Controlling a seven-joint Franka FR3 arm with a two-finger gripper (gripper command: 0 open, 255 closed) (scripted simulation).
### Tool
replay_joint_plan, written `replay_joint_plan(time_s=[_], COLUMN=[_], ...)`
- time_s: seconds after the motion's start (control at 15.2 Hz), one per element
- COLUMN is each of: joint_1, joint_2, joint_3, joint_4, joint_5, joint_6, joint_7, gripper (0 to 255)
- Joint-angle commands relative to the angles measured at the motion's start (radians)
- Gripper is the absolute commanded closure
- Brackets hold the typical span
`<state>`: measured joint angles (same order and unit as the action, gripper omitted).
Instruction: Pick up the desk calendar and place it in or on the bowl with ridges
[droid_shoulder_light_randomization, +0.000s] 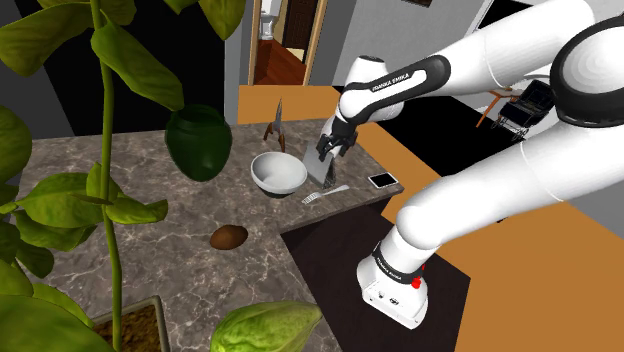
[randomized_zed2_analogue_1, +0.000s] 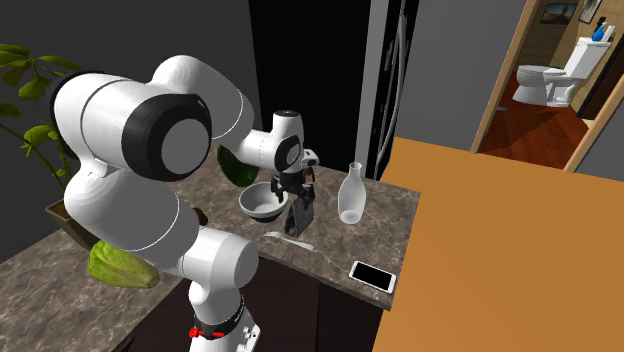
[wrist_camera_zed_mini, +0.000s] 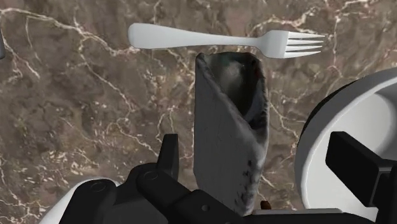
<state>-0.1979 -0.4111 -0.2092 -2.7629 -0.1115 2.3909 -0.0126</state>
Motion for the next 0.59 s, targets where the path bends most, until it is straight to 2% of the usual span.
replay_joint_plan(time_s=[0.0, 0.4, 0.46, 0.53], joint_1=[-0.001, -0.001, -0.001, -0.001], joint_2=[0.011, 0.011, 0.011, 0.011], joint_3=[-0.003, -0.003, -0.003, -0.003], joint_4=[-0.004, -0.004, -0.004, -0.004], joint_5=[0.0, 0.0, 0.0, 0.0], joint_6=[0.016, 0.016, 0.016, 0.016], joint_7=[-0.003, -0.003, -0.003, -0.003], gripper=[0, 0, 255, 255])
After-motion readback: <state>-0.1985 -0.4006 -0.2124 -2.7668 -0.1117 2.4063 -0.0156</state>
